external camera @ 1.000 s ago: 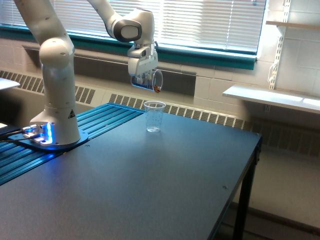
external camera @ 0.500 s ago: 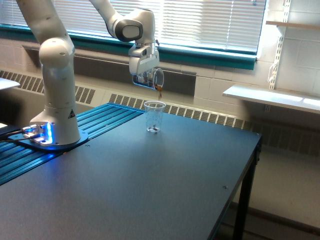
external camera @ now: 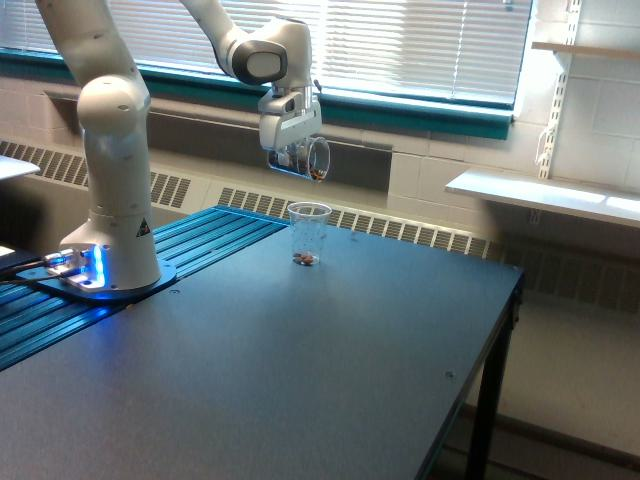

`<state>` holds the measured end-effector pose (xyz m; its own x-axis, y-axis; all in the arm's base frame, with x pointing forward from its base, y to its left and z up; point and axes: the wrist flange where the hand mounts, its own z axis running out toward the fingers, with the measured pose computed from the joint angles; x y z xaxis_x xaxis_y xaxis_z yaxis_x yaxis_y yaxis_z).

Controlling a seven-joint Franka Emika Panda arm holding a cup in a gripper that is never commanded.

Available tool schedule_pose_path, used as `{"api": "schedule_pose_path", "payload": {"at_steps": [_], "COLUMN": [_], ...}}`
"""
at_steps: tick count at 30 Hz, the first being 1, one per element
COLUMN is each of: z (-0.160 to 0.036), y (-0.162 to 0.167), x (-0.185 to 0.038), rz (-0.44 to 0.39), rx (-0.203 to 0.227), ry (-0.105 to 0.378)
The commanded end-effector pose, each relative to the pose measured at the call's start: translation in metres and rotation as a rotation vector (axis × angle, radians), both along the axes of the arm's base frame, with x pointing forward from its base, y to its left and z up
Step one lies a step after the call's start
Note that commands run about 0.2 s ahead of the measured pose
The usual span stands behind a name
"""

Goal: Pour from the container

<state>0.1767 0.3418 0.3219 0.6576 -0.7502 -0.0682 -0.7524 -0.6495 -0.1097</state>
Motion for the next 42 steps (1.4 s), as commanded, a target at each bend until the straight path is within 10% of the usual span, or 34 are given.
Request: {"api": "schedule_pose_path", "payload": {"at_steps": [1,42], "z": [0.0036,0.0100], "y": [0.0025,-0.0060], "x": [0.0020,0.0080], "rz": [-0.033,-0.137], "rx": [0.014,0.041], "ry": [-0.009,-0.009]}}
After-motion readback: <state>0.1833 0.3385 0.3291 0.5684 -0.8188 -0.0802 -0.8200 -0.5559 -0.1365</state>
